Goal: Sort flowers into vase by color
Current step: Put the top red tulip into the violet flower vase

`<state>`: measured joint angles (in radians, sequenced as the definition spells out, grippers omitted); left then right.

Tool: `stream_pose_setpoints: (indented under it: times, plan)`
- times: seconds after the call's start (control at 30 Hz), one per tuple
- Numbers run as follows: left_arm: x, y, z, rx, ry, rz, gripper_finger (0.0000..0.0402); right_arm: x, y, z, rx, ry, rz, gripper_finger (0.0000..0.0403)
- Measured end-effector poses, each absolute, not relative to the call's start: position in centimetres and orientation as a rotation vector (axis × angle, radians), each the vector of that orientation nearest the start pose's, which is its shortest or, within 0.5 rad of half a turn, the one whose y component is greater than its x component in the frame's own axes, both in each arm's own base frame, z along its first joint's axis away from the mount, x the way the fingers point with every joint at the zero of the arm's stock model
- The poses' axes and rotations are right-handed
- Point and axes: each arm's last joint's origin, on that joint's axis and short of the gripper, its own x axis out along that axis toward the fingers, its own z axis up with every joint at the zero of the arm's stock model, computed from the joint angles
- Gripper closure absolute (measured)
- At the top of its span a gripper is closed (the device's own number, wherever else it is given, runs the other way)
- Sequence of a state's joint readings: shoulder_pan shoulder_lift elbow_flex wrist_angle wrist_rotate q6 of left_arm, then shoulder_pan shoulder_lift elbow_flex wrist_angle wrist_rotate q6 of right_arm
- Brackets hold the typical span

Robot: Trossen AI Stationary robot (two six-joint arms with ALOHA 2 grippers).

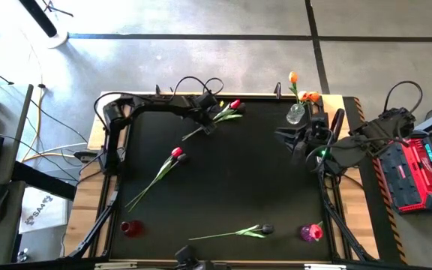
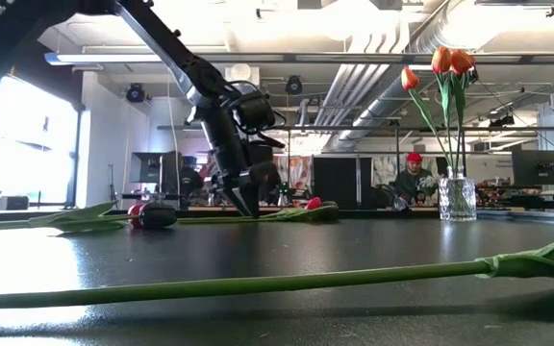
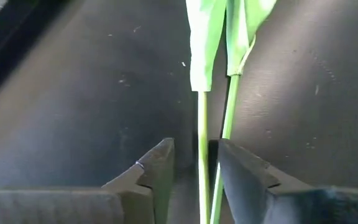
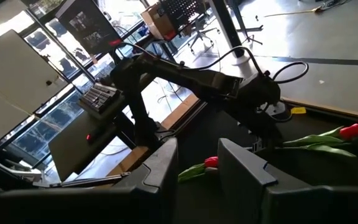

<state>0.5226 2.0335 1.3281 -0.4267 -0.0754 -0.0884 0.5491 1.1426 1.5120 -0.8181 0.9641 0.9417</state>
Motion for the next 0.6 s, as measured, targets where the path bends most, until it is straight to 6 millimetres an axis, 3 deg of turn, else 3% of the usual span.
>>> stream_pose_setpoints:
  times: [0.2, 0.4, 0.5, 0.6]
  plan:
    - [34.5, 21.0, 13.6, -0.349, 1.103, 0.569, 0.0327, 17.8, 8.1, 45.2, 0.617, 0.106, -0.514, 0.03]
    - [34.2, 21.2, 13.3, -0.425, 1.107, 0.534, 0.0392, 17.9, 8.2, 45.3, 0.629, 0.096, -0.508, 0.03]
    - [33.9, 20.6, 14.5, -0.484, 1.088, 0.508, 0.0395, 17.9, 8.2, 45.3, 0.636, 0.112, -0.485, 0.03]
    - [34.0, 20.3, 17.6, -0.463, 0.981, 0.501, 0.0399, 18.0, 8.3, 45.2, 0.638, 0.129, -0.465, 0.03]
